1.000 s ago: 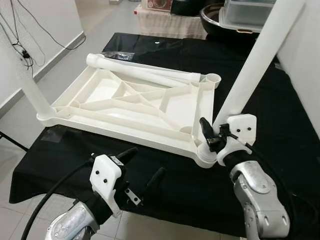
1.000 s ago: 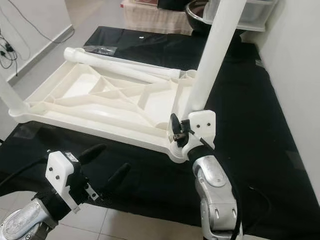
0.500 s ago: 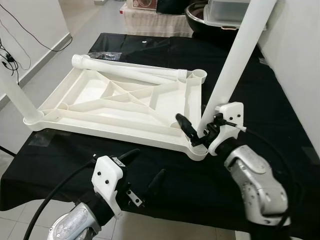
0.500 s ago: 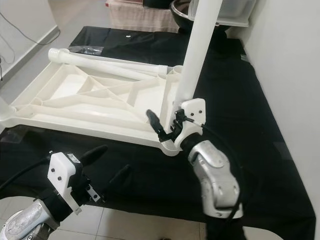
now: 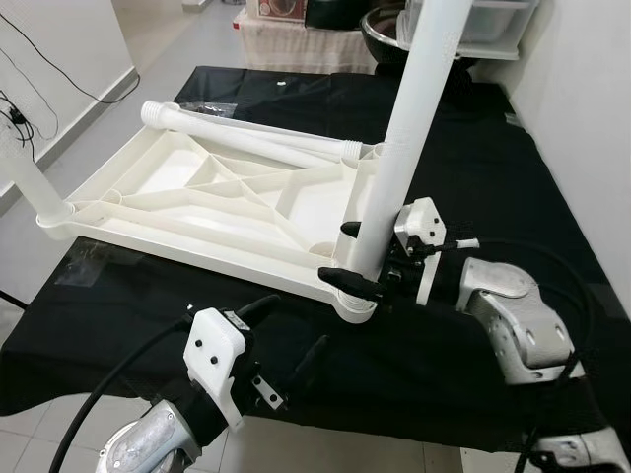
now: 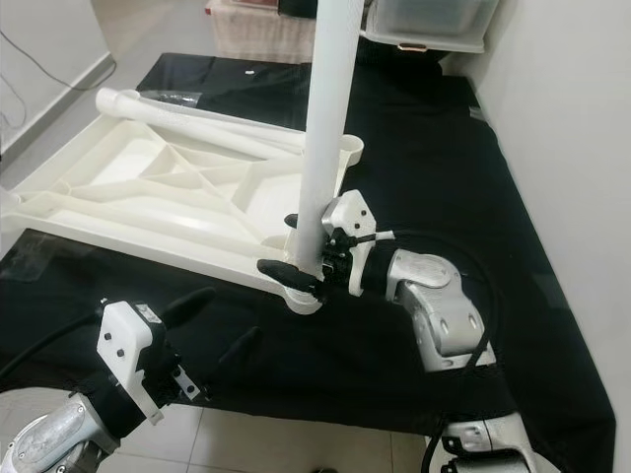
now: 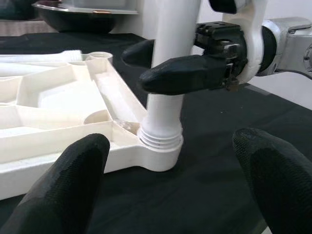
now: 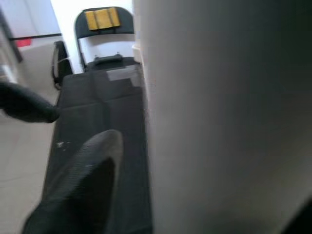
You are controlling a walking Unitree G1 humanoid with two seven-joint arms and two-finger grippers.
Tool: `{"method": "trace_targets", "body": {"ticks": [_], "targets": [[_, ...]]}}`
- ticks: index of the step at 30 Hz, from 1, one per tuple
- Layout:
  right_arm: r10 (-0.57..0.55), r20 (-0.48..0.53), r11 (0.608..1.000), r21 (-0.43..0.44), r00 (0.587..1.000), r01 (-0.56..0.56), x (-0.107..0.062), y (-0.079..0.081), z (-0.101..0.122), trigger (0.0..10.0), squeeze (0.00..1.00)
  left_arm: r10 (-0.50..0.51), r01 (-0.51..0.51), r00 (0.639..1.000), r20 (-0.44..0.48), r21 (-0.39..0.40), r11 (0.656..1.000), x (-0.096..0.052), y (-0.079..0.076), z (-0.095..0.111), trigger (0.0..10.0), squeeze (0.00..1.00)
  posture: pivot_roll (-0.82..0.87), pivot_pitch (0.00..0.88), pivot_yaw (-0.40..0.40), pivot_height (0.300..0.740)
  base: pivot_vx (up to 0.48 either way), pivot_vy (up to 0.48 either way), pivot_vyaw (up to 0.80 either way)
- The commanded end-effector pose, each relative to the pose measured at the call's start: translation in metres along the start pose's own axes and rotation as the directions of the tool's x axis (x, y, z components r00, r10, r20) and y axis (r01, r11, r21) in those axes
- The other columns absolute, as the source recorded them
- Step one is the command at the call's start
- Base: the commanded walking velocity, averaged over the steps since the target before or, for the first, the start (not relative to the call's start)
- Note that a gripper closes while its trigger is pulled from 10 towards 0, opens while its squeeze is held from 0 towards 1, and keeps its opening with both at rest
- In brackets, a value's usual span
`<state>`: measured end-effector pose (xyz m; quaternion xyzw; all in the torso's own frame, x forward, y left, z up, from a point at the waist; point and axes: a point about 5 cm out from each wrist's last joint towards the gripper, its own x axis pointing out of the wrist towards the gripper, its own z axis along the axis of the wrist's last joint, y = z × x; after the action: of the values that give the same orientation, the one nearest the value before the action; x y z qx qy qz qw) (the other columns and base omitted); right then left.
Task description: Building children table
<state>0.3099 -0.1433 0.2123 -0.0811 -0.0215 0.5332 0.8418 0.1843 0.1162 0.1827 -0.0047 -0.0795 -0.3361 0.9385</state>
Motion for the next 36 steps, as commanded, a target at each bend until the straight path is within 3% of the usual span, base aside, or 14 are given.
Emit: {"method": "trace_targets", "body": {"ticks": [1, 10, 11, 13, 15, 16, 17, 18, 19, 20, 26, 33, 34, 36], "targets": [[0.053, 0.004, 0.998, 0.027, 0.999, -0.053, 0.002, 0.004, -0.004, 0.0, 0.0, -0.002, 0.002, 1.0, -0.022, -0.002, 1.0, -0.003, 0.0, -0.002, 10.0, 0.0, 0.12, 0.18, -0.063, 0.74, 0.0, 0.0, 0.0], [-0.073, -0.023, 0.996, 0.058, 0.997, 0.075, -0.014, 0.006, -0.022, 0.0, 0.0, -0.007, 0.007, 1.0, -0.022, -0.007, 1.0, -0.002, 0.0, -0.002, 10.0, 0.0, 0.1, 0.182, -0.062, 0.74, 0.0, 0.0, 0.0], [-0.161, -0.045, 0.984, 0.072, 0.986, 0.164, -0.017, 0.007, -0.026, 0.0, 0.0, -0.006, 0.006, 1.0, -0.022, -0.008, 1.0, -0.002, 0.0, -0.002, 10.0, 0.0, 0.1, 0.183, -0.064, 0.74, 0.0, 0.0, 0.0], [-0.437, -0.129, 0.887, 0.103, 0.89, 0.45, -0.028, 0.002, -0.039, 0.0, 0.0, -0.007, 0.006, 1.0, -0.022, -0.008, 1.0, -0.002, 0.0, -0.002, 10.0, 0.0, 0.1, 0.185, -0.066, 0.74, 0.0, 0.0, 0.0], [-0.5, -0.154, 0.849, 0.105, 0.852, 0.518, -0.032, 0.001, -0.043, 0.0, 0.0, -0.007, 0.006, 1.0, -0.022, -0.008, 1.0, -0.003, 0.0, -0.002, 10.0, 0.0, 0.1, 0.185, -0.066, 0.74, 0.0, 0.0, 0.0], [-0.747, -0.268, 0.618, 0.057, 0.609, 0.784, -0.06, 0.0, -0.056, 0.0, 0.0, -0.007, 0.007, 1.0, -0.022, -0.009, 1.0, -0.003, 0.0, -0.003, 10.0, 0.0, 0.09, 0.185, -0.064, 0.74, 0.0, 0.0, 0.0], [-0.842, -0.323, 0.467, -0.04, 0.431, 0.883, -0.085, 0.01, -0.063, 0.0, 0.0, -0.009, 0.009, 1.0, -0.022, -0.009, 1.0, -0.002, 0.0, -0.002, 10.0, 0.0, 0.1, 0.193, -0.063, 0.74, 0.0, 0.0, 0.0], [-0.842, -0.323, 0.467, -0.04, 0.431, 0.883, -0.085, 0.01, -0.063, 0.0, 0.0, -0.009, 0.009, 1.0, -0.022, -0.009, 1.0, -0.002, 0.0, -0.002, 10.0, 0.0, 0.1, 0.193, -0.063, 0.74, 0.0, 0.0, 0.0], [-0.888, -0.347, 0.36, -0.117, 0.302, 0.925, -0.102, 0.02, -0.066, 0.0, 0.0, -0.01, 0.01, 1.0, -0.022, -0.01, 1.0, -0.002, 0.0, -0.002, 10.0, 0.0, 0.1, 0.193, -0.063, 0.74, 0.0, 0.0, 0.0], [-0.904, -0.366, 0.29, -0.149, 0.22, 0.945, -0.115, 0.026, -0.068, 0.0, 0.0, -0.012, 0.011, 1.0, -0.021, -0.013, 1.0, -0.002, 0.0, -0.002, 10.0, 0.0, 0.09, 0.194, -0.062, 0.74, 0.0, 0.0, 0.0], [-0.929, -0.309, 0.262, -0.15, 0.206, 0.953, -0.114, 0.014, -0.053, 0.0, 0.0, -0.011, 0.01, 1.0, -0.018, -0.019, 1.0, -0.002, 0.0, -0.002, 10.0, 0.0, 0.08, 0.193, -0.059, 0.74, 0.0, 0.0, 0.0], [-0.924, -0.245, 0.32, -0.078, 0.293, 0.944, -0.074, 0.001, -0.037, 0.0, 0.0, -0.009, 0.008, 1.0, -0.016, -0.02, 1.0, -0.001, 0.0, -0.002, 10.0, 0.0, 0.08, 0.19, -0.061, 0.74, 0.0, 0.0, 0.0], [-0.909, -0.234, 0.368, -0.064, 0.344, 0.928, -0.062, 0.003, -0.033, 10.0, 0.0, -0.009, 0.009, 1.0, -0.016, -0.02, 1.0, -0.001, 0.0, -0.002, 10.0, 0.0, 0.08, 0.191, -0.061, 0.74, 0.0, 0.0, 0.0], [-0.897, -0.225, 0.401, -0.055, 0.38, 0.915, -0.054, 0.005, -0.03, 10.0, 0.0, -0.009, 0.009, 1.0, -0.016, -0.02, 1.0, -0.001, 0.0, -0.002, 10.0, 0.0, 0.08, 0.191, -0.061, 0.74, 0.0, 0.0, 0.0]]}}
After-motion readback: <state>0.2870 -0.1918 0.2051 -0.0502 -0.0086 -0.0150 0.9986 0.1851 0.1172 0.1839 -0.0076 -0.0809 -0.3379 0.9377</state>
